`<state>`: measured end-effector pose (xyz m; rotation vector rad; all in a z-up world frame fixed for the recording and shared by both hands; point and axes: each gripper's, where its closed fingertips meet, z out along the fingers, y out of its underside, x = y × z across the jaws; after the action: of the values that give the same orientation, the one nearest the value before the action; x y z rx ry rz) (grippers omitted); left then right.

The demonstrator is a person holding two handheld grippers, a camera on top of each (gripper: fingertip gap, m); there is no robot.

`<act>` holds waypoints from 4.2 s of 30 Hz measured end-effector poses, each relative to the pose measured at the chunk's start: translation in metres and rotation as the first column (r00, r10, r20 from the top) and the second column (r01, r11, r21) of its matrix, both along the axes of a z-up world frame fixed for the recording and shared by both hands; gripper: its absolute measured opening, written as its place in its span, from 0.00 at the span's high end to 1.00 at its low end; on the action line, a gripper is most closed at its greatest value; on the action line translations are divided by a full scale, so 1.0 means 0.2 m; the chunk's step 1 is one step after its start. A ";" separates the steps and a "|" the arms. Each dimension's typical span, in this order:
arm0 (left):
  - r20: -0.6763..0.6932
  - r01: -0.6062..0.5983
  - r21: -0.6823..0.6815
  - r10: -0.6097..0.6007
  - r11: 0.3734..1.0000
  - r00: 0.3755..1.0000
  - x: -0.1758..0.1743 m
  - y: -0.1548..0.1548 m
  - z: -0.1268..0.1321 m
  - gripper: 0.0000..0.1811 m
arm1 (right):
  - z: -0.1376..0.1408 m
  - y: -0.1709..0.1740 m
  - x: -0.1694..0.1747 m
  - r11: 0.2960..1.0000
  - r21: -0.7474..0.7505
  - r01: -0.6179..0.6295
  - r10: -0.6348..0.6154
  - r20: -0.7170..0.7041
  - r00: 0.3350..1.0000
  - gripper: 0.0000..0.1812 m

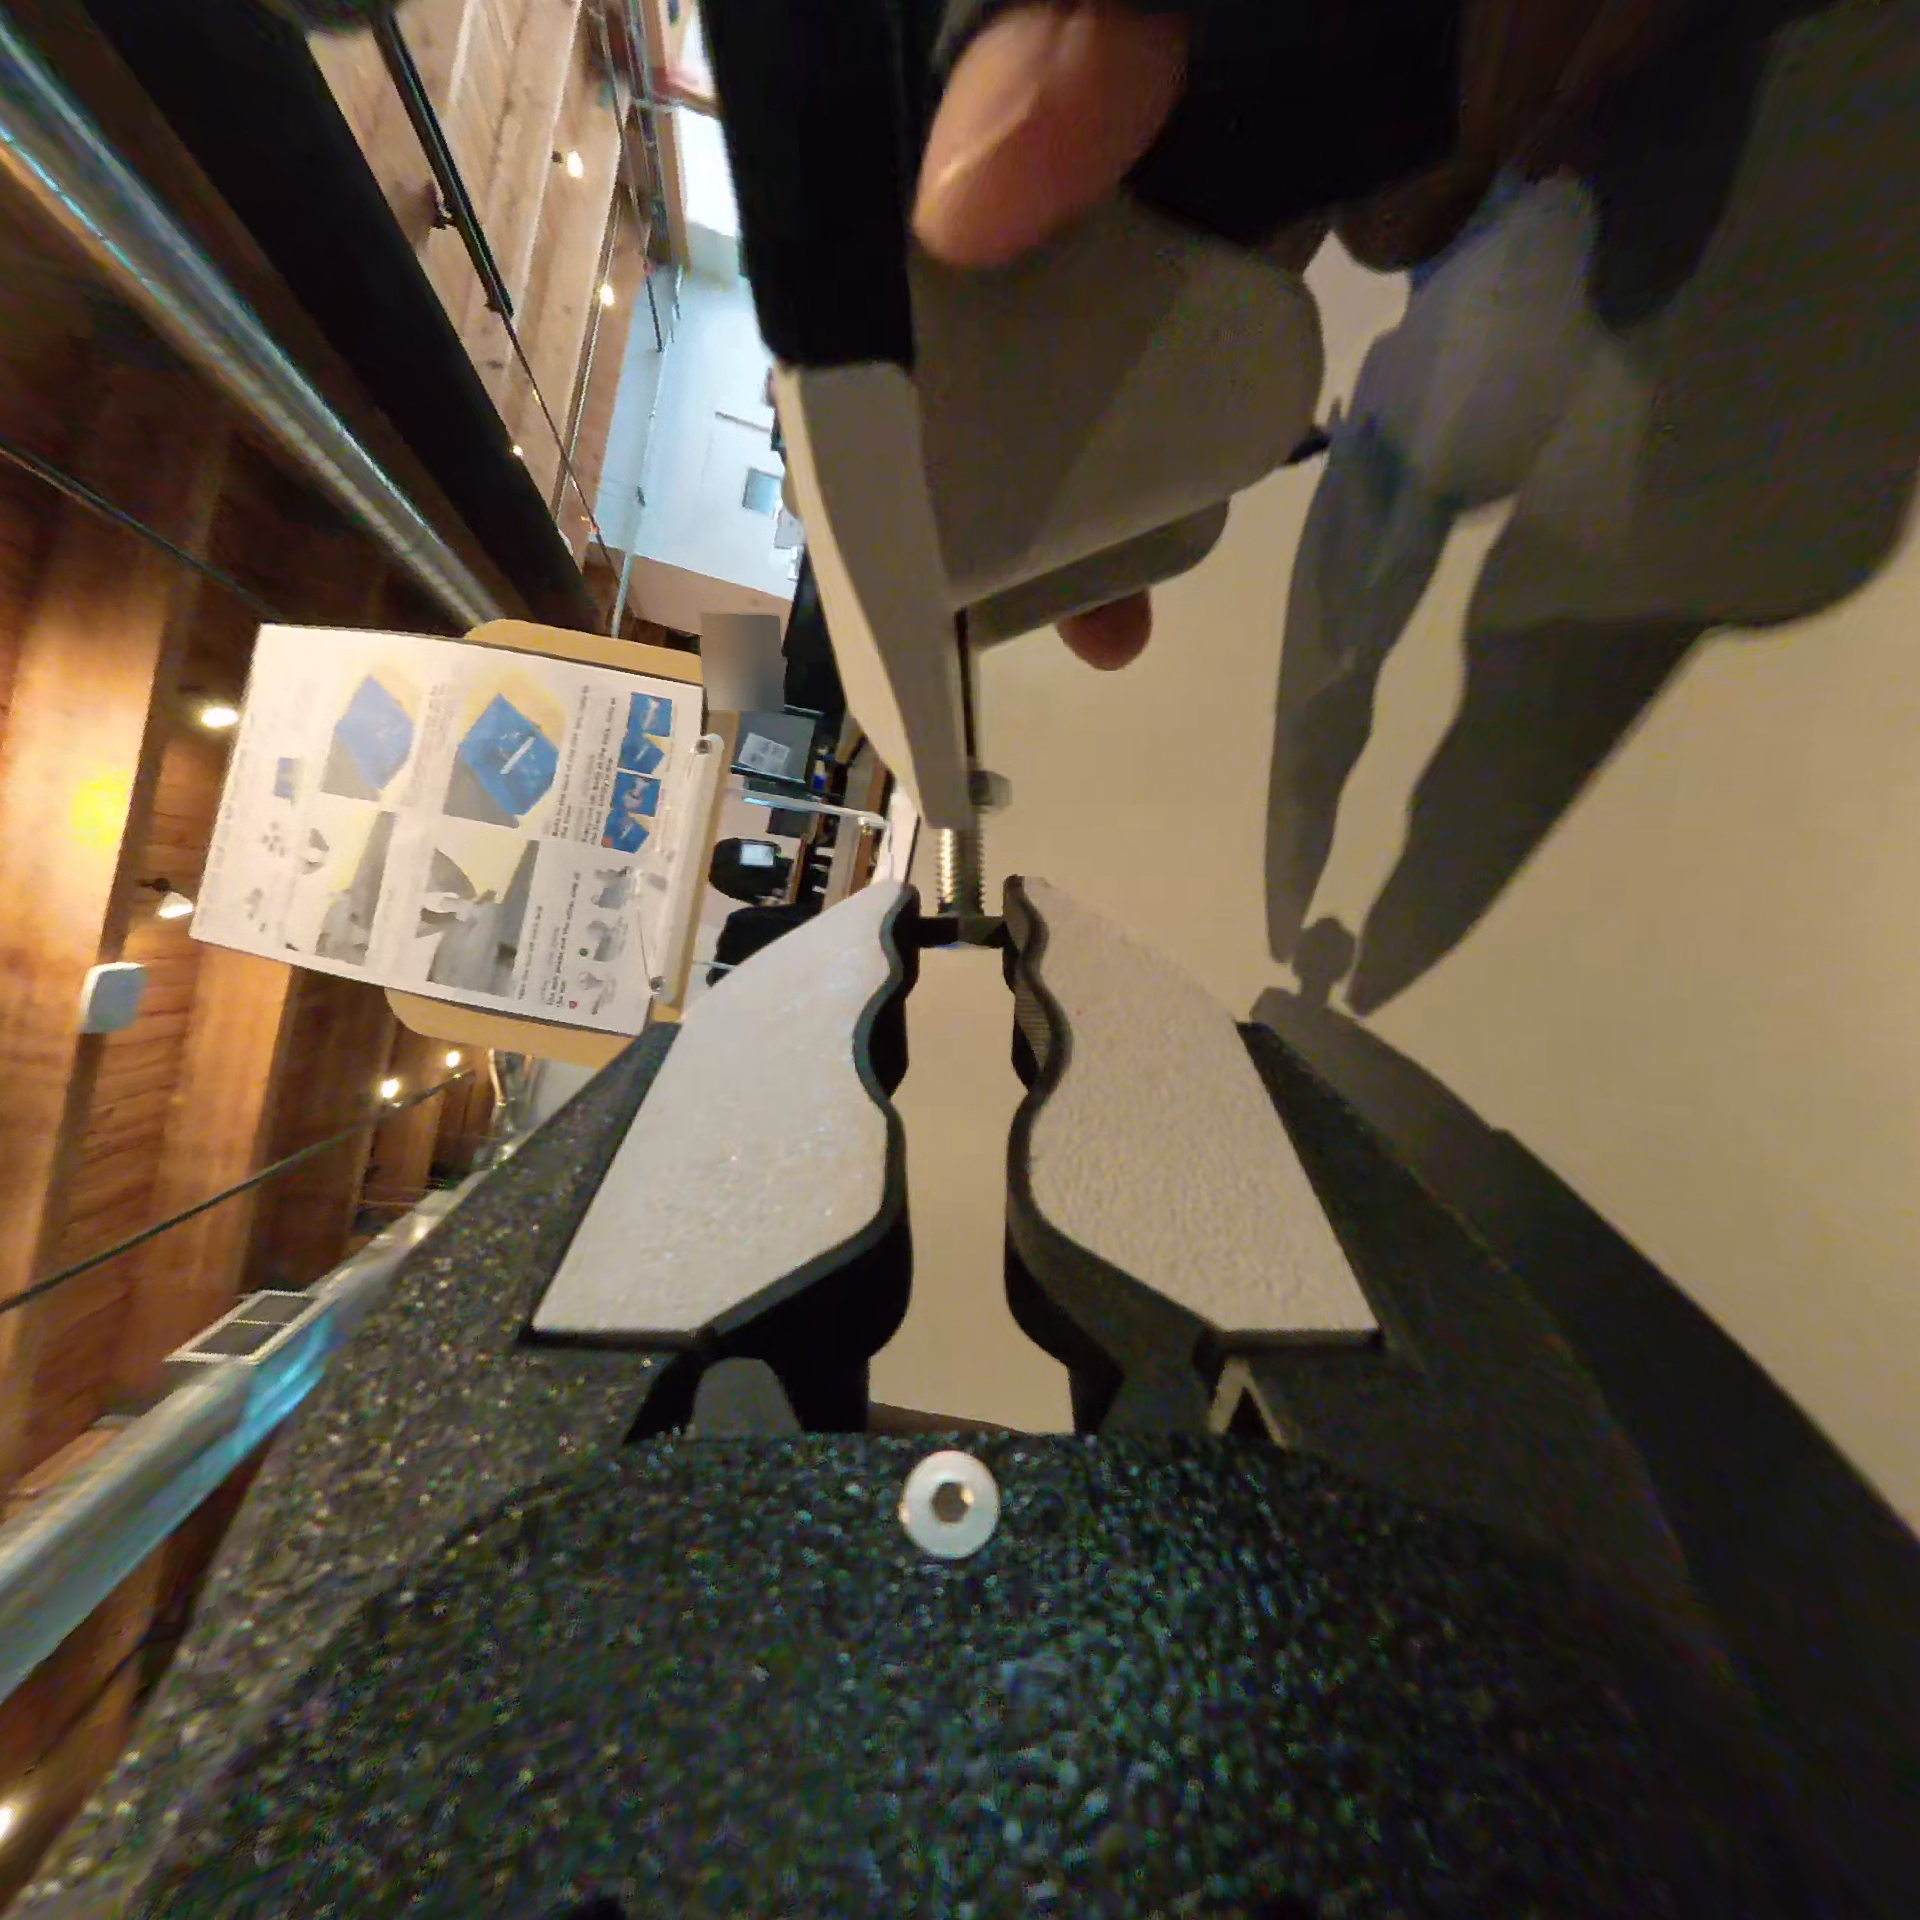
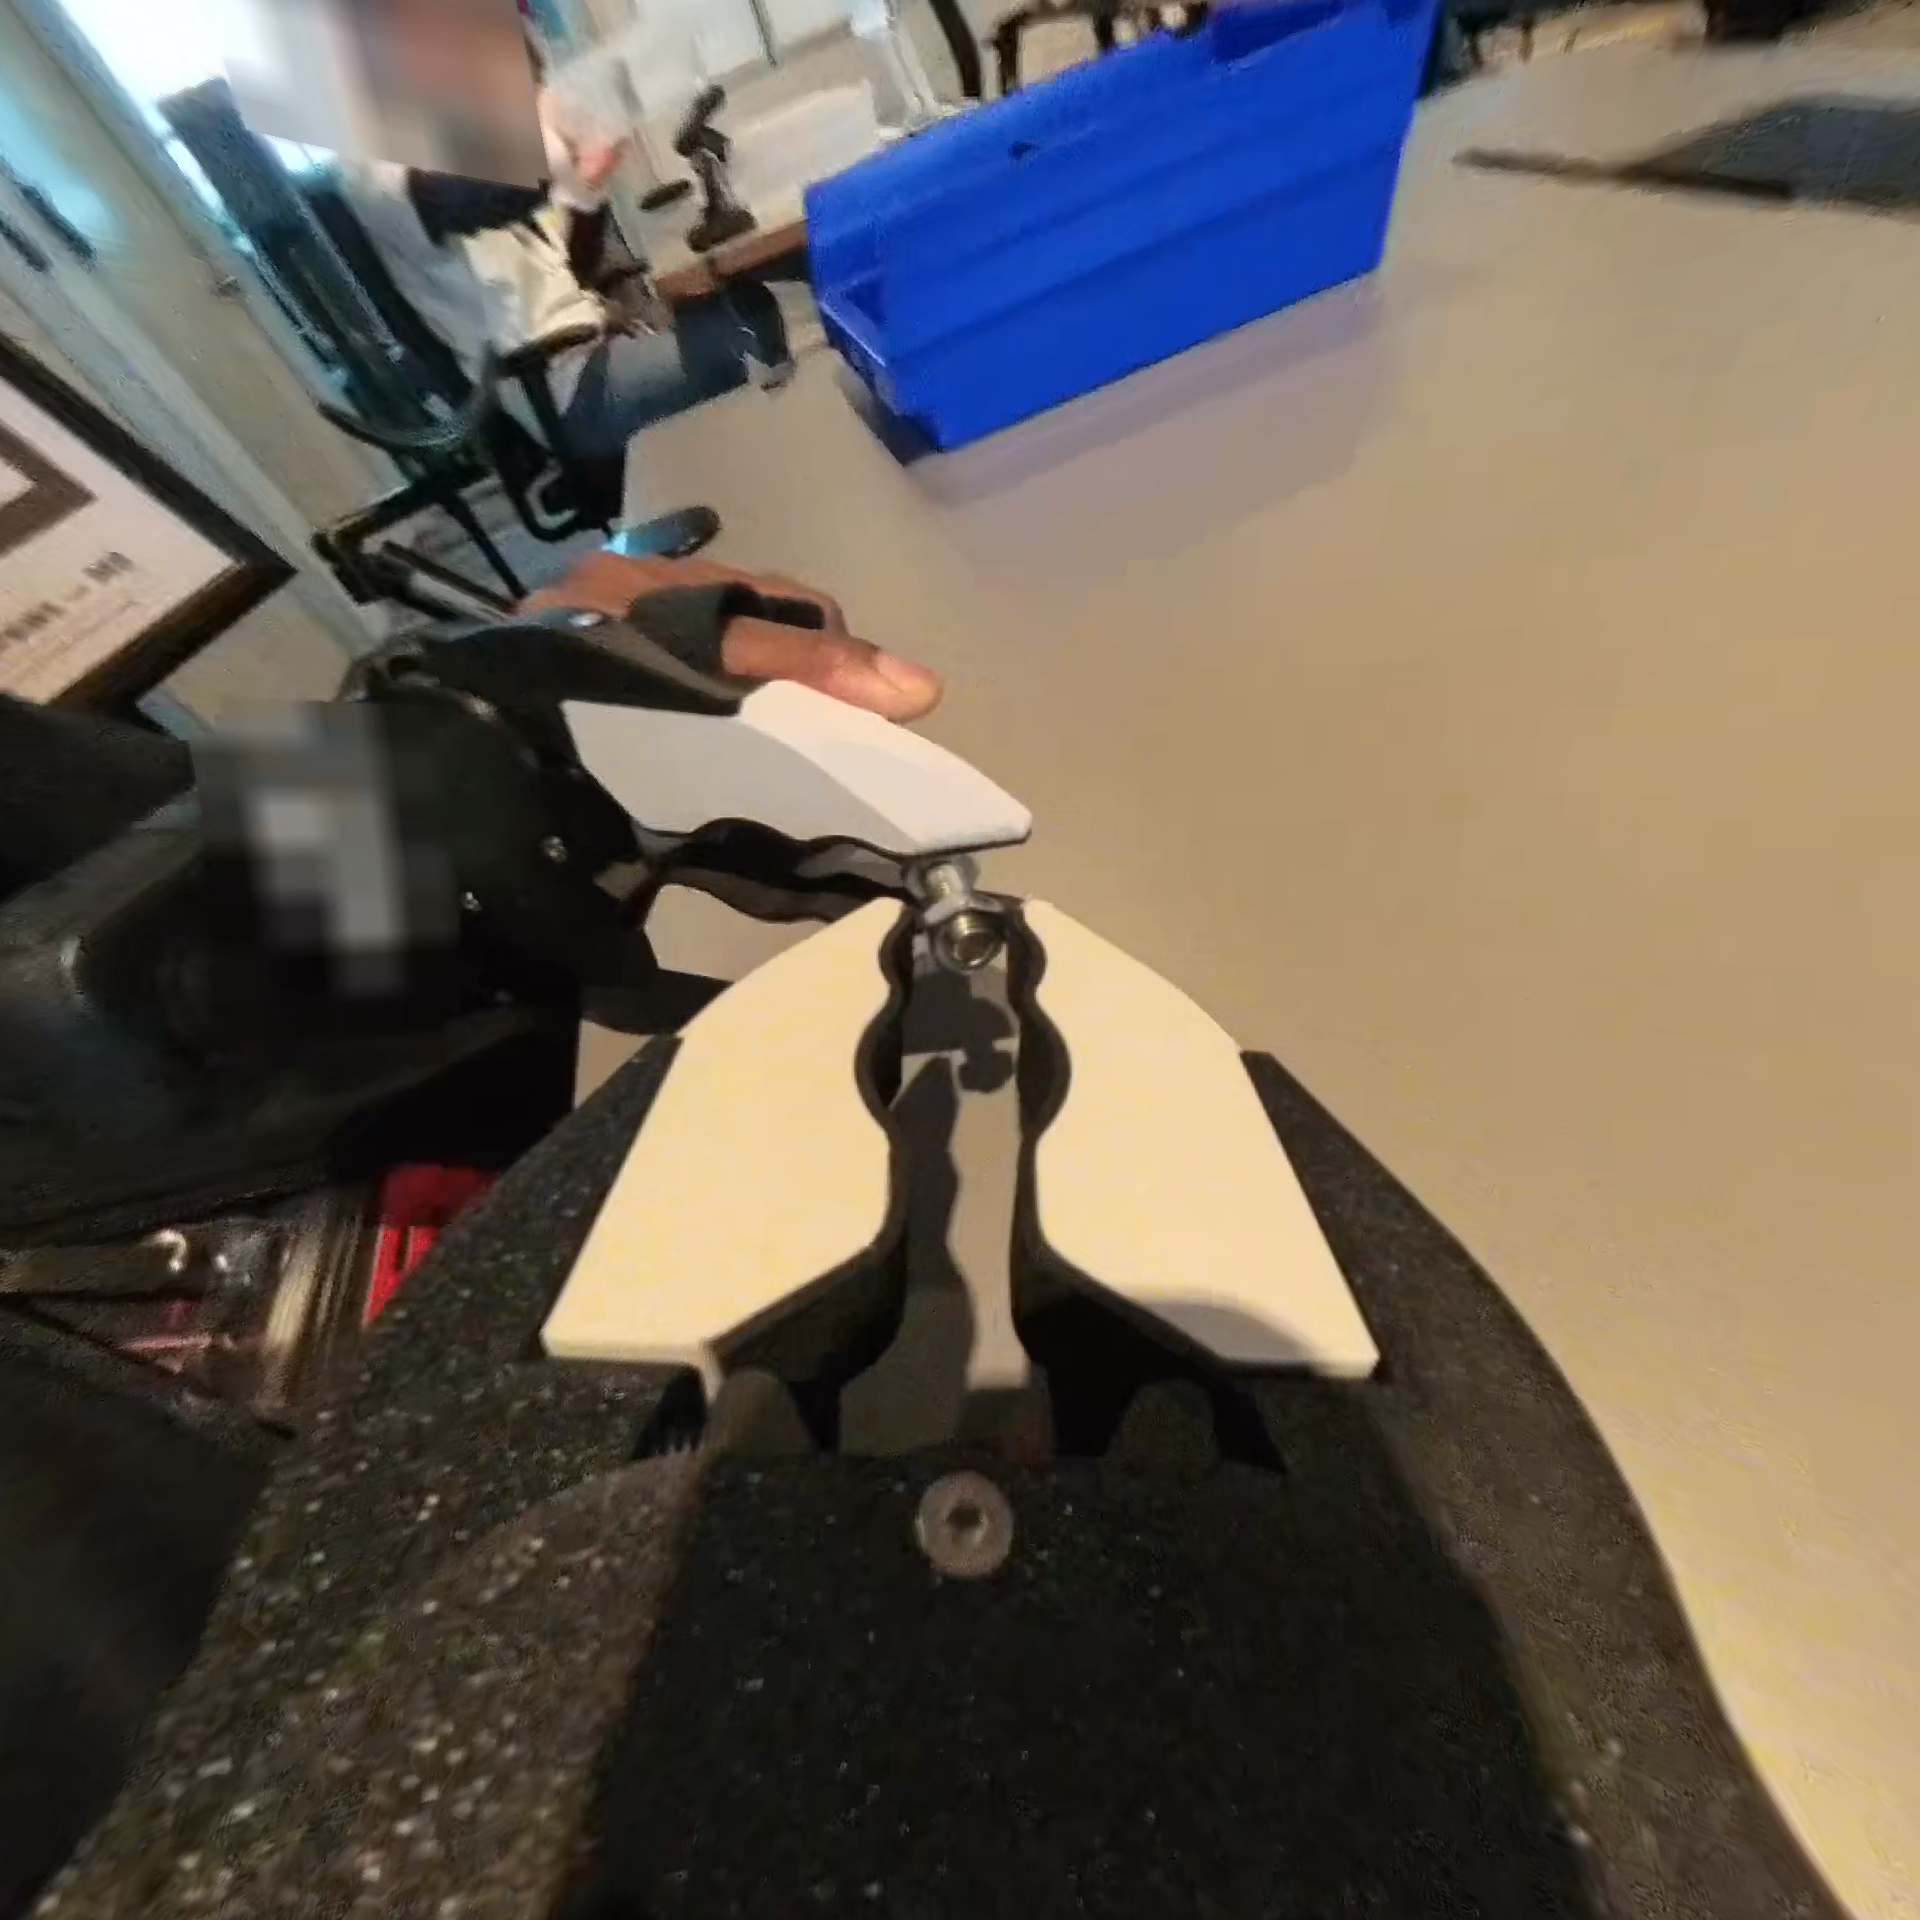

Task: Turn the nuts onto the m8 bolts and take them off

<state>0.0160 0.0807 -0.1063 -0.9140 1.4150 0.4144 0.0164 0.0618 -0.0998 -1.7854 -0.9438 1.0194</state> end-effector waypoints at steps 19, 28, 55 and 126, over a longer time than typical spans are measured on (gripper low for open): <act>0.026 0.070 -0.056 -0.069 0.996 0.997 0.02 -0.04 -0.01 0.92 | -0.02 -0.03 0.01 0.881 0.461 -0.105 -0.017 0.251 0.968 0.91; 0.105 0.033 -0.115 -0.021 0.993 0.994 -0.01 0.00 0.02 0.92 | 0.02 0.02 0.03 0.982 0.188 0.009 -0.022 0.067 0.998 0.82; 0.214 0.053 -0.244 0.000 0.968 0.977 -0.09 -0.01 0.03 0.92 | 0.07 -0.02 -0.03 0.903 0.414 -0.115 0.041 0.182 0.982 0.79; 0.275 0.265 -0.278 -0.187 0.923 0.943 0.07 -0.14 0.07 0.92 | 0.11 -0.11 0.03 0.842 0.525 -0.121 0.075 0.108 0.991 0.91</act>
<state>0.0298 0.0532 -0.0931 -1.0011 1.3589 -0.1025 0.0225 0.0401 -0.0786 -1.3268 -1.2421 0.6542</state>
